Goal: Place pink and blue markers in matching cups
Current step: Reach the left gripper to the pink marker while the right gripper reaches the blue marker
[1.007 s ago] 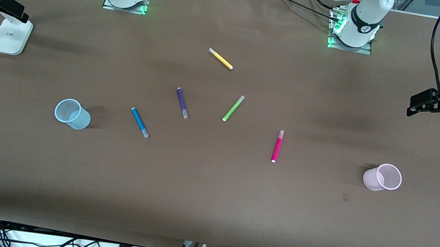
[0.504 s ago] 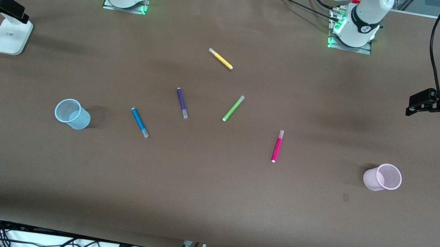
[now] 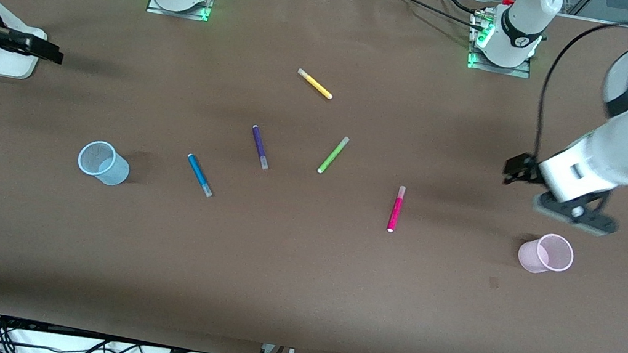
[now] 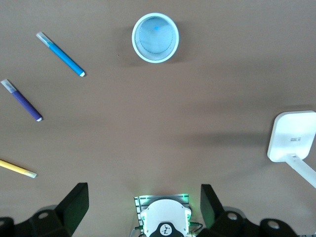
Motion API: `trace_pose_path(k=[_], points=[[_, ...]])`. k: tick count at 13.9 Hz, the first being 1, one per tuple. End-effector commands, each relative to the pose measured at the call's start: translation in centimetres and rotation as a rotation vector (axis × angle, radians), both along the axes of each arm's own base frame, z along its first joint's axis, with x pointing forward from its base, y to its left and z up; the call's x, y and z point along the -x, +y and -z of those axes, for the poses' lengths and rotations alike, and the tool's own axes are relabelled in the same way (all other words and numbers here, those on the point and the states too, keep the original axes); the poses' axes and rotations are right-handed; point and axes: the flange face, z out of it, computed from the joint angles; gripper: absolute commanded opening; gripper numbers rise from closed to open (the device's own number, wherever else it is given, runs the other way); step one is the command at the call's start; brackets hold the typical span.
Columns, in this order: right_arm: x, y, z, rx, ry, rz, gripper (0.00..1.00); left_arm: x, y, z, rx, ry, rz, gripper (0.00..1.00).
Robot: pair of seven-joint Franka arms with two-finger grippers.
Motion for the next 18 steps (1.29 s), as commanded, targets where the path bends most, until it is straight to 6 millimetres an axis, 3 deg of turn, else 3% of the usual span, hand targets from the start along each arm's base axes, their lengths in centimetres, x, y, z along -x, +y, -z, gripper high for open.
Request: trace_pose_path(k=[1,4,7,12,15,16,18], points=[[-2.0,1.8,1.8,-0.006,-0.031,-0.036,1.00,-2.0,-3.3,7.3,0.017,0.027,-0.031,1.00],[-4.3,6.3,5.8,0.000,-0.055,-0.108,1.00,-1.9,-8.5,14.5,0.035,0.038,-0.060,1.00],[-5.9,11.1,9.8,-0.002,-0.091,-0.193,1.00,-0.9,-12.3,17.8,0.032,0.036,-0.086,1.00],[-7.2,18.1,18.3,-0.036,-0.095,-0.393,1.00,1.6,-14.5,22.5,-0.021,0.005,-0.089,1.00],[-7.6,19.9,23.8,-0.054,-0.084,-0.493,1.00,3.3,-15.6,24.7,-0.026,0.009,-0.100,1.00],[-7.9,20.0,25.3,-0.058,-0.088,-0.514,1.00,3.5,-16.0,25.3,-0.047,-0.001,-0.096,0.96],[-8.1,20.8,27.4,-0.065,-0.111,-0.536,1.00,3.7,-16.1,26.0,-0.078,-0.011,-0.098,0.75]])
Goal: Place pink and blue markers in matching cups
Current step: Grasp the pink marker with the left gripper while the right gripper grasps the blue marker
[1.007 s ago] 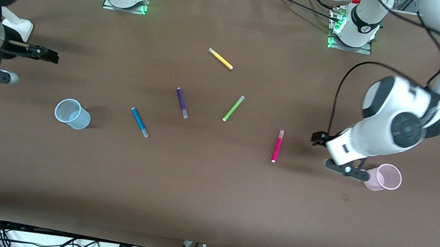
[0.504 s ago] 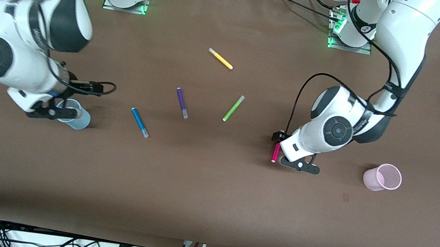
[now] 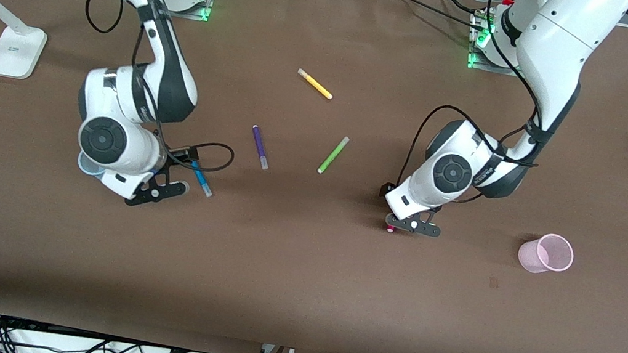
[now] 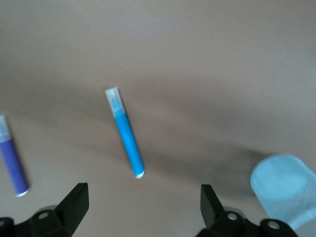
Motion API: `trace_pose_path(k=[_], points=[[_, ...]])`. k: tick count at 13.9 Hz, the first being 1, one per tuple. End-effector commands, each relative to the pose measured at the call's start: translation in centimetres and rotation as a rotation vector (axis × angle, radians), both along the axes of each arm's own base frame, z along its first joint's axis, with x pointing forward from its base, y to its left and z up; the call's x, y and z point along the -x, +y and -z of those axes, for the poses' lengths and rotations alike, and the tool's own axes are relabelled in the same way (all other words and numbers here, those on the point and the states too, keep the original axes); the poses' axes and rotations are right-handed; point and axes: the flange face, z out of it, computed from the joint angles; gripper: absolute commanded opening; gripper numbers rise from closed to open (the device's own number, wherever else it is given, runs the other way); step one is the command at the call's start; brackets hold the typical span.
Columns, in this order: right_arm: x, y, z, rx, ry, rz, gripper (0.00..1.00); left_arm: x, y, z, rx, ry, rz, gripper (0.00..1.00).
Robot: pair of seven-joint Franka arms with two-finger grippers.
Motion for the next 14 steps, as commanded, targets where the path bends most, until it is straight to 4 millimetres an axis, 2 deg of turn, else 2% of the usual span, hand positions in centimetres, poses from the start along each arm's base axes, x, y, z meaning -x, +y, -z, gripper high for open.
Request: trace_pose_path(k=[1,3,4,5,7,8,9,12,14], points=[[-0.5,1.3,2.0,-0.037,-0.027,-0.044,1.00,0.2,-0.3,0.6,-0.034,-0.024,-0.003,0.62],[-0.5,2.5,3.7,-0.045,-0.048,-0.058,1.00,0.3,-0.5,1.2,-0.043,-0.036,0.008,0.33],[-0.4,3.2,4.6,-0.047,-0.055,-0.069,1.00,0.4,-0.7,1.4,-0.045,-0.037,-0.009,0.12],[-0.2,3.8,5.3,-0.048,-0.063,-0.074,1.00,0.7,-1.2,1.8,-0.057,-0.041,0.012,0.00],[0.1,4.6,6.4,-0.049,-0.068,-0.081,1.00,0.7,-1.1,1.5,-0.068,-0.046,0.001,0.00],[0.3,4.6,7.1,-0.049,-0.071,-0.083,1.00,0.4,-0.7,0.7,-0.070,-0.050,-0.001,0.00],[0.5,4.5,7.6,-0.050,-0.075,-0.082,1.00,0.0,-0.2,-1.0,-0.081,-0.051,0.002,0.00],[1.0,4.5,8.6,-0.055,-0.092,-0.085,1.00,-1.5,4.8,-8.0,-0.109,0.047,0.065,0.00],[1.3,4.8,9.2,-0.065,-0.120,-0.092,1.00,-2.3,8.5,-11.1,-0.103,0.126,0.160,0.00]])
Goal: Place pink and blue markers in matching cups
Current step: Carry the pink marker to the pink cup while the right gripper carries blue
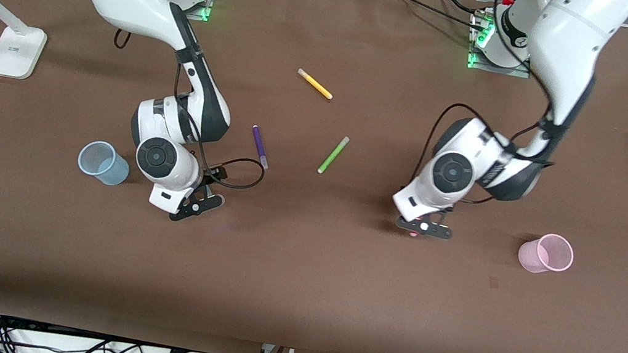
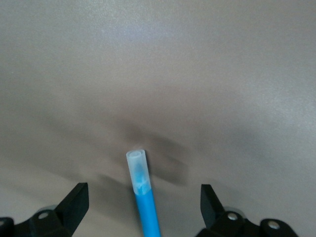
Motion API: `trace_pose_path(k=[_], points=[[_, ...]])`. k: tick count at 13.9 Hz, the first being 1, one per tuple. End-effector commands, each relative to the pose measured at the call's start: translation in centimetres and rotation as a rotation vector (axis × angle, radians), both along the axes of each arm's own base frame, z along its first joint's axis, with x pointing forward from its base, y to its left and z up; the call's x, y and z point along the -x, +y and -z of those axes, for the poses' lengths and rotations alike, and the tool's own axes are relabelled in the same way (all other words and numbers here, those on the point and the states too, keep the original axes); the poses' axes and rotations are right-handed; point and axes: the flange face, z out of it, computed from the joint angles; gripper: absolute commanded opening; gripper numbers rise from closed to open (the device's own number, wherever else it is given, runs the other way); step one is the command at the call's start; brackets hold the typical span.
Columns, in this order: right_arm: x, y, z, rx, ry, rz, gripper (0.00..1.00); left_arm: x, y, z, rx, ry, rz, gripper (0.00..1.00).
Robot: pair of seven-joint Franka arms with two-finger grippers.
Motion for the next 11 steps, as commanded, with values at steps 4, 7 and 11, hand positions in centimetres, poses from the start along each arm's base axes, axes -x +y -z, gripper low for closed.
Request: trace_pose_path(k=[4,7,11], points=[[0.9,0.4,0.8,-0.019,-0.027,-0.018,0.48,-2.7,13.3,-10.4,0.049,0.282,0.285,0.00],[1.0,0.5,0.9,-0.019,-0.025,-0.020,0.21,-4.3,19.6,-10.9,-0.011,0.330,0.454,0.00],[0.7,0.5,-0.2,-0.025,-0.041,-0.020,0.00,-7.3,26.3,-11.0,-0.140,0.453,0.626,0.00]])
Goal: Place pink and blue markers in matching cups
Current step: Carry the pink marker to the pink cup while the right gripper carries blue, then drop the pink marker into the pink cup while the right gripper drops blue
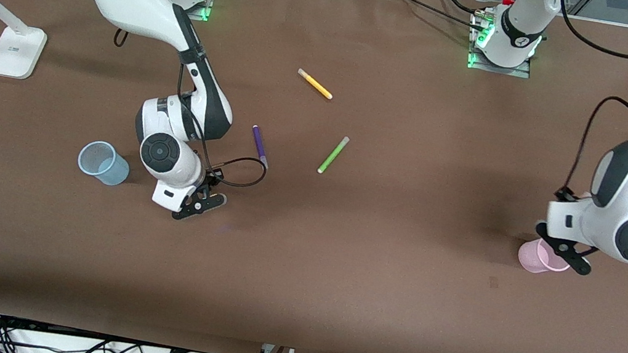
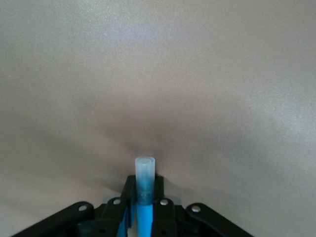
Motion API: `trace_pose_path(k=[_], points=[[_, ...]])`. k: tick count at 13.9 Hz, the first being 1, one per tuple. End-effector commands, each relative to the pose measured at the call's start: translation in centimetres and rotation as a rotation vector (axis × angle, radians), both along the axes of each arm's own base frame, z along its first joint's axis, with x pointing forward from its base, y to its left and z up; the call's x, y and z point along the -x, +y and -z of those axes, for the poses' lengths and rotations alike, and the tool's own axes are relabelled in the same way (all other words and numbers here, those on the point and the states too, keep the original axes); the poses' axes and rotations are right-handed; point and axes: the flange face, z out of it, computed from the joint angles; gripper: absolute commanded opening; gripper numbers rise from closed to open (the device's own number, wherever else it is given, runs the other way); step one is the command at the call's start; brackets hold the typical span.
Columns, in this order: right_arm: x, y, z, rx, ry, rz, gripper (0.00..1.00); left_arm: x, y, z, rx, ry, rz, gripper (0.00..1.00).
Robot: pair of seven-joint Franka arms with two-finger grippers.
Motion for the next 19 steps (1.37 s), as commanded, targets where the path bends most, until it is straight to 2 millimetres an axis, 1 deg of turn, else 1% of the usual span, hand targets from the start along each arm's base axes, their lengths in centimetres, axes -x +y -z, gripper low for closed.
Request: trace_pose_path(k=[1,2,3,4,5,6,7,8,9,11,12,13,14,16,17,18,19], points=[[-0.1,0.5,-2.5,-0.025,-0.034,-0.023,0.00,-3.1,2.3,0.3,-0.091,0.057,0.136,0.00],[-0.5,0.3,-4.0,-0.033,-0.051,-0.053,0.00,-3.9,2.8,1.1,-0.131,0.060,0.162,0.00],[-0.9,-0.2,-5.8,-0.041,-0.072,-0.086,0.00,-4.8,2.8,1.9,-0.170,0.062,0.191,0.00],[-1.3,-1.0,-7.5,-0.043,-0.080,-0.122,0.00,-5.6,2.2,3.2,-0.199,0.068,0.217,0.00],[-1.7,-2.1,-9.2,-0.042,-0.080,-0.164,0.00,-5.9,1.2,4.5,-0.215,0.083,0.240,0.00],[-2.2,-3.4,-10.7,-0.045,-0.088,-0.207,0.00,-5.9,0.5,5.2,-0.234,0.093,0.257,0.00],[-2.6,-4.8,-12.3,-0.050,-0.097,-0.248,0.00,-5.9,-0.4,5.6,-0.247,0.096,0.272,0.00],[-2.7,-6.0,-13.6,-0.052,-0.093,-0.291,0.00,-5.8,-1.1,6.7,-0.248,0.113,0.284,0.00],[-2.8,-7.1,-14.5,-0.052,-0.080,-0.322,0.00,-5.7,-0.7,7.5,-0.252,0.127,0.282,0.00],[-2.9,-9.8,-16.0,-0.080,-0.067,-0.371,0.00,-5.7,-0.2,8.3,-0.260,0.139,0.278,0.00],[-2.9,-11.1,-16.8,-0.128,-0.054,-0.402,0.00,-5.8,-0.7,8.8,-0.285,0.146,0.293,0.00],[-2.9,-12.7,-17.1,-0.172,-0.040,-0.433,0.00,-5.9,-1.3,9.3,-0.327,0.151,0.317,0.00],[-3.0,-14.7,-17.3,-0.214,-0.036,-0.466,0.00,-5.8,-2.1,10.6,-0.354,0.161,0.327,0.00],[-3.0,-17.3,-17.6,-0.286,-0.044,-0.541,0.00,-5.8,-2.1,11.0,-0.358,0.161,0.323,0.00],[-3.1,-18.7,-17.6,-0.332,-0.055,-0.573,0.00,-5.7,-2.2,11.1,-0.356,0.164,0.326,0.28],[-3.0,-20.4,-17.4,-0.384,-0.066,-0.603,0.00,-5.6,-2.2,11.4,-0.356,0.170,0.325,0.79],[-3.0,-21.9,-17.2,-0.435,-0.084,-0.620,0.00,-5.3,-2.3,11.8,-0.359,0.181,0.331,1.00]])
